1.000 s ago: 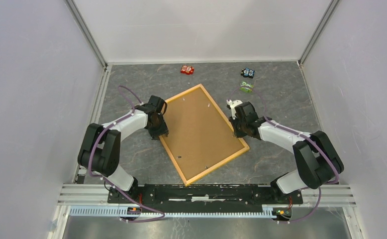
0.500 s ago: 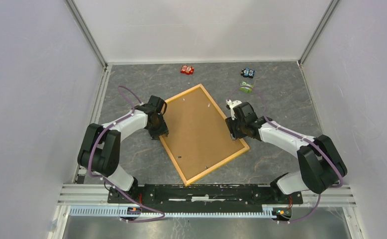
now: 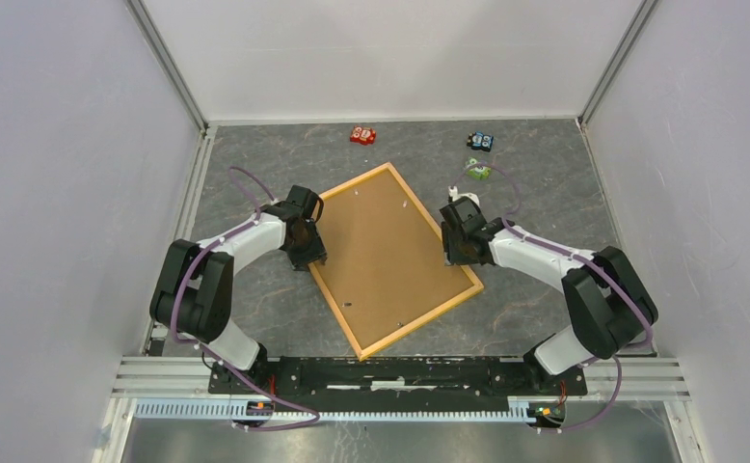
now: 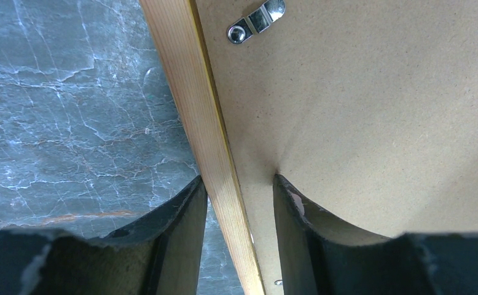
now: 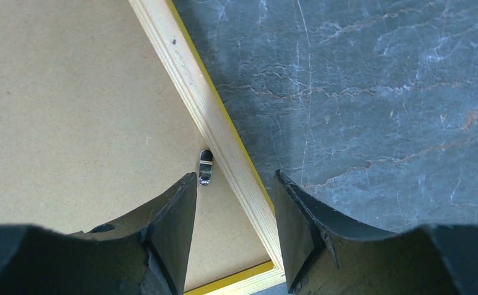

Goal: Put the photo into the frame

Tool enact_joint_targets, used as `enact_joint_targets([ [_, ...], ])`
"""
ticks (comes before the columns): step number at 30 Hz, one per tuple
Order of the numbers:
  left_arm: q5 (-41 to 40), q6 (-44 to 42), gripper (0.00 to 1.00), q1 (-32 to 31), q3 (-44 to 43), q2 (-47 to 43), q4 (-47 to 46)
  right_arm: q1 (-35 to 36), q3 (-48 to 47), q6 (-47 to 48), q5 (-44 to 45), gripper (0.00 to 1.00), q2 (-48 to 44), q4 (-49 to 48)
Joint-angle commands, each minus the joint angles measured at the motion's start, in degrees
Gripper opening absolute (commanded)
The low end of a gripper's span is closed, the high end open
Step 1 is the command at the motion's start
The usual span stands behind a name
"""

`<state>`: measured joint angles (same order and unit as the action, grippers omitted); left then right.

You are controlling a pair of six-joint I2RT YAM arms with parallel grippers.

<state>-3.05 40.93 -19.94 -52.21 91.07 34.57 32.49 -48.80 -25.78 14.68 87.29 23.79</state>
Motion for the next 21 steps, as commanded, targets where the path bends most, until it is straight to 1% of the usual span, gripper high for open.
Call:
enact_joint_targets([
  [1, 2.7, -1.3, 0.50, -0.4, 1.2, -0.3, -0.5, 0.6, -2.6, -5.0, 4.3, 0.54, 1.3, 1.3],
  [15, 2.8, -1.3, 0.51, -0.3, 1.7, -0.5, -1.1, 0.6, -2.2, -10.1, 5.7, 0.54, 4.1, -0.1],
  [21, 2.8, -1.2, 0.51, -0.3, 2.2, -0.8, -1.4, 0.6, -0.9, -11.7, 7.5, 0.45, 3.7, 0.3],
])
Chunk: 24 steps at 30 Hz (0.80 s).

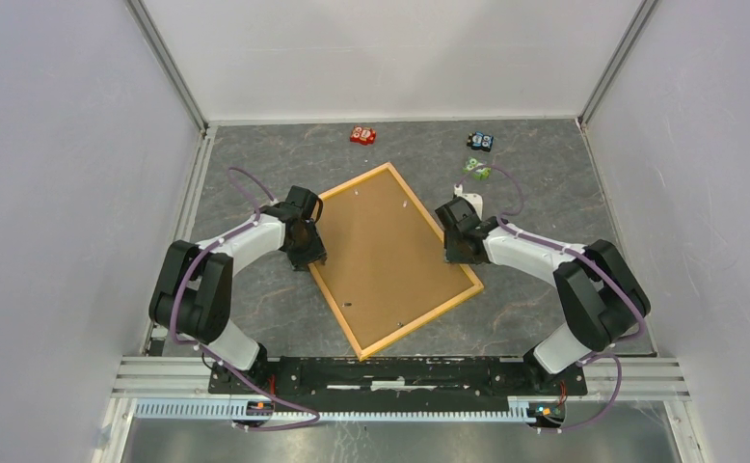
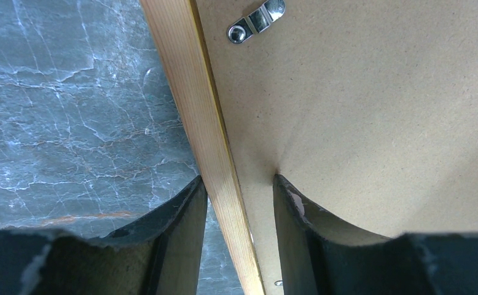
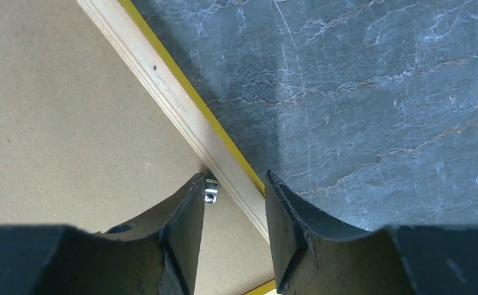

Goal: Put the photo into the frame

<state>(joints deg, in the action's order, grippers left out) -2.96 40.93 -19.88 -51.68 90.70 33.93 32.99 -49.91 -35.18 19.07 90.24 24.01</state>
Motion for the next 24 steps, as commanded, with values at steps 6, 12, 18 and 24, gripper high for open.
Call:
enact_joint_targets([
  [6, 2.7, -1.2, 0.50, -0.4, 1.8, -0.3, -0.9, 0.2, 2.6, -2.4, 0.6, 0.17, -0.4, -1.5],
  [12, 2.7, -1.8, 0.50, -0.4, 0.9, 0.7, -1.1, 0.2, 3.8, -1.1, -2.3, 0.18, -2.1, -2.1],
  [18, 2.7, -2.7, 0.51, -0.4, -2.7, 3.4, -0.7, 0.2, 7.8, 5.8, -13.4, 0.45, -6.5, -6.0],
  [24, 6.4, -3.4, 0.54, -0.4, -7.3, 6.8, 0.3, 0.3, 19.7, 8.6, -24.9, 0.80, -16.9, -17.2],
])
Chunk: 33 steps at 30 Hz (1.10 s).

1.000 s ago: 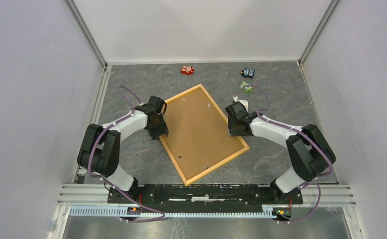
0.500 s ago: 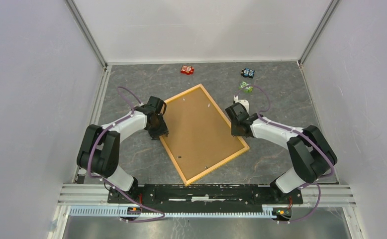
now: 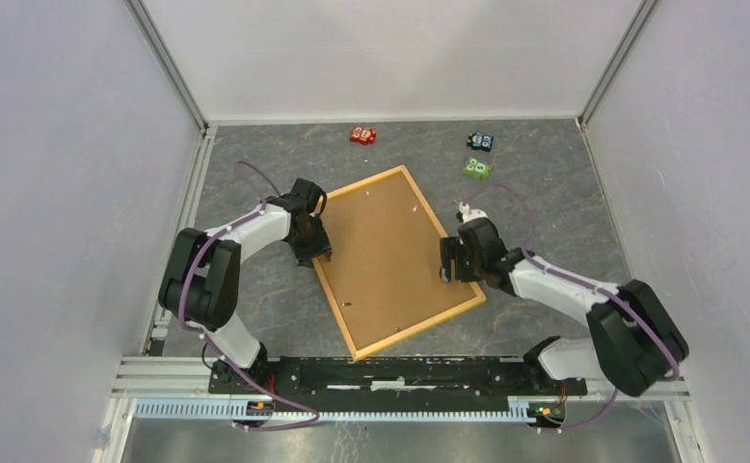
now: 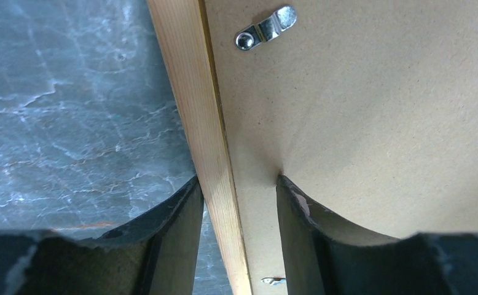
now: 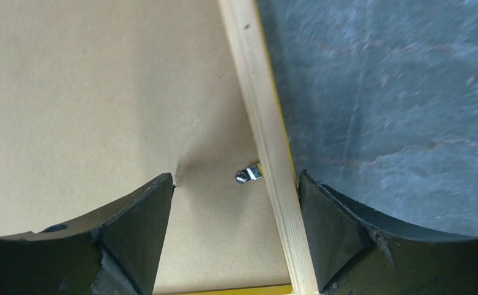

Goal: Put the photo into the frame

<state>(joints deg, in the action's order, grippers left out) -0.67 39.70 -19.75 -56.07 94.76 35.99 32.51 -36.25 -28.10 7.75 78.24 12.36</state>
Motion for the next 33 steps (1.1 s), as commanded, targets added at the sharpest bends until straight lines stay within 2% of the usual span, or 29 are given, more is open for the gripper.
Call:
enact_joint_targets([
  [1, 5.1, -2.2, 0.54, -0.5, -3.5, 3.3, -2.0, 0.8, 7.4, 1.8, -16.7, 0.81, -5.9, -7.4],
  [5, 9.8, -4.4, 0.56, -0.5, -6.0, 5.1, -2.2, 3.6, 9.3, 1.0, -20.1, 0.83, -8.2, -9.0],
  [7, 13.4, -8.5, 0.58, -0.5, -8.8, 6.2, -1.2, 4.1, 7.2, 4.1, -18.1, 0.84, -9.1, -5.1],
  [8, 13.6, -10.5, 0.59, -0.5, -10.8, 6.9, 1.3, 4.0, 5.0, 6.5, -13.1, 0.87, -9.4, -0.6],
  [9, 13.1, -12.7, 0.61, -0.5, -13.0, 7.3, 3.4, 4.0, 1.8, 9.2, -5.7, 0.96, -9.5, 3.8],
  [10, 12.3, -14.4, 0.63, -0.5, -14.4, 7.2, 5.3, 3.9, -1.3, 11.2, 0.9, 0.98, -9.3, 7.9],
  [12, 11.2, -16.6, 0.70, -0.5, -15.1, 6.4, 6.8, 3.9, -6.5, 14.7, 7.9, 0.98, -8.6, 11.9],
  [14, 10.6, -17.9, 0.74, -0.6, -14.9, 5.7, 7.2, 3.9, -10.1, 14.9, 10.9, 0.98, -7.1, 13.2],
  [16, 10.3, -18.7, 0.75, -0.5, -14.9, 5.6, 8.2, 3.9, -13.4, 16.1, 10.0, 0.98, -4.7, 12.5],
  [18, 9.6, -19.3, 0.75, -0.5, -14.8, 5.3, 9.0, 3.5, -17.3, 13.4, 12.5, 0.98, -1.3, 13.3],
  [20, 8.7, -20.4, 0.72, -0.5, -14.3, 4.9, 9.6, 2.1, -22.0, 10.5, 12.4, 0.98, 3.0, 13.9],
  [25, 5.3, -22.3, 0.58, -0.5, -10.8, 4.0, 9.3, -2.5, -31.8, 5.1, 7.1, 0.97, 14.2, 15.2],
  [29, 6.1, -22.3, 0.52, -0.6, -8.8, 3.6, 7.5, -4.3, -37.7, 0.9, 4.2, 0.96, 21.0, 15.1],
  [33, 5.4, -22.7, 0.47, -0.6, -9.9, 4.0, 8.2, -4.8, -43.2, -2.5, 7.7, 0.94, 26.1, 18.1],
])
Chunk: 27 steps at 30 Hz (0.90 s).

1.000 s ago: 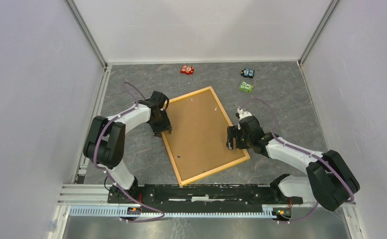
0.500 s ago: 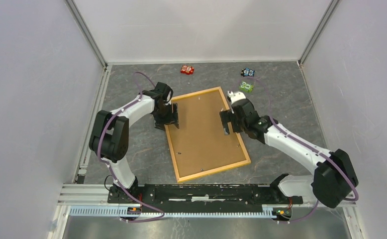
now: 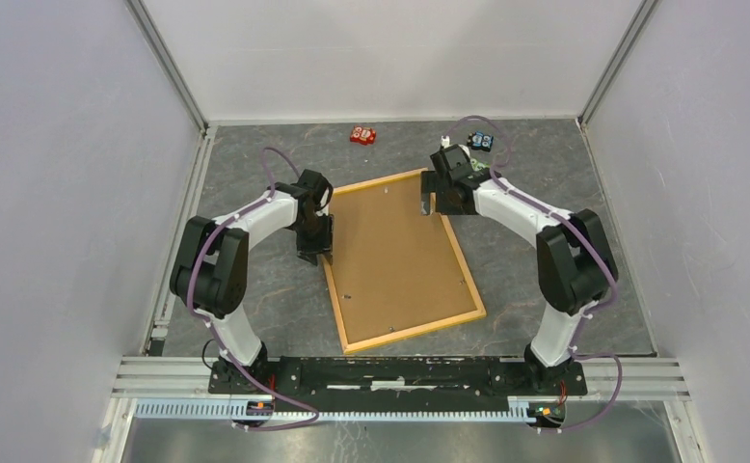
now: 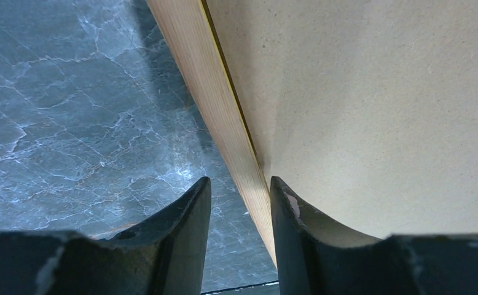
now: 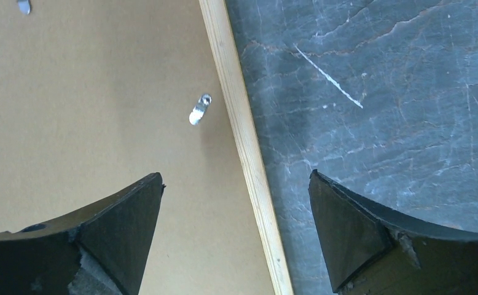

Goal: Put the photo into the frame

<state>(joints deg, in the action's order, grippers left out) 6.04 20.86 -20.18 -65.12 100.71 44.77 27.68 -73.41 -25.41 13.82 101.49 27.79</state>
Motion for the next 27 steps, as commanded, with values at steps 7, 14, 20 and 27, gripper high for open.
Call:
enact_joint_targets([
  [7, -5.5, -5.1, 0.46, -0.2, -1.1, -1.5, 0.9, -1.8, -12.4, -3.7, 0.7, 0.92, 9.9, 4.3],
  [14, -5.1, -5.4, 0.42, -0.2, -1.3, -0.1, 1.0, -1.8, -15.1, 1.4, -0.3, 0.91, 13.8, 4.6],
  [20, -5.2, -5.1, 0.42, -0.2, -1.2, 0.2, 1.0, -1.8, -16.6, 2.5, -1.1, 0.83, 16.8, 6.1],
  [27, -5.3, -5.0, 0.42, -0.2, -1.5, 0.4, 1.0, -2.0, -15.8, 2.8, -0.8, 0.78, 17.3, 4.9],
])
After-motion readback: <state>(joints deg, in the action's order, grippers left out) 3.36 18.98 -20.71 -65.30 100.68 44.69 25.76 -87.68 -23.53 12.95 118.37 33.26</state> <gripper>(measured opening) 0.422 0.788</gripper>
